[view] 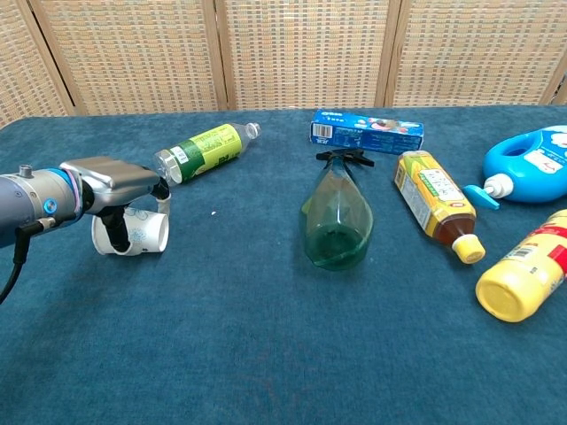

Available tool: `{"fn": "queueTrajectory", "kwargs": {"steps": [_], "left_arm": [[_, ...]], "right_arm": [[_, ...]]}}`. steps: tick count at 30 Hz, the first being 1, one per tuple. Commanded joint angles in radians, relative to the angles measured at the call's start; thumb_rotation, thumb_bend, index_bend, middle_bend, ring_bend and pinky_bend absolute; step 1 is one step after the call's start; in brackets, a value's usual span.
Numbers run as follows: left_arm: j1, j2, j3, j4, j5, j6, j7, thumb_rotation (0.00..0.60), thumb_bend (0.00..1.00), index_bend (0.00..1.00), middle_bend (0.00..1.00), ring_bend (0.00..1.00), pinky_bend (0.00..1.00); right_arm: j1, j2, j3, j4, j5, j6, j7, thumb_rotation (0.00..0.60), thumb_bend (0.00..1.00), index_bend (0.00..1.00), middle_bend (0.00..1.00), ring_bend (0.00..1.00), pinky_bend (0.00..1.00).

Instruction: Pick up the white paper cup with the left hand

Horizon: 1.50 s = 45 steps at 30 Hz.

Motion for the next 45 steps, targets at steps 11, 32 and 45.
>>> {"fn": "queueTrajectory", "kwargs": {"steps": [11, 32, 45], "left_arm": [[0.087, 0.026, -0.039, -0.008, 0.24, 0.078, -0.241, 0.6, 0.3, 0.36, 0.15, 0.07, 0.11], [0.317, -0.236, -0.051, 0.491, 0.737, 0.168, -1.248, 0.6, 0.25, 0.34, 0.12, 0.06, 0.11], [0.351, -0.286, -0.037, 0.61, 0.824, 0.138, -1.354, 0.6, 0.23, 0.31, 0.06, 0.04, 0.08]], "right_arm": [[0.001, -0.006, -0.002, 0.001, -0.012, 0.003, -0.012, 0.6, 0.1, 0.09, 0.0, 0.0, 0.0], [0.008, -0.035, -0.011, 0.008, -0.024, 0.0, -0.073, 0.6, 0.1, 0.09, 0.0, 0.0, 0.0], [0.009, -0.039, -0.012, 0.007, -0.031, 0.006, -0.078, 0.6, 0.1, 0.09, 0.0, 0.0, 0.0]]}}
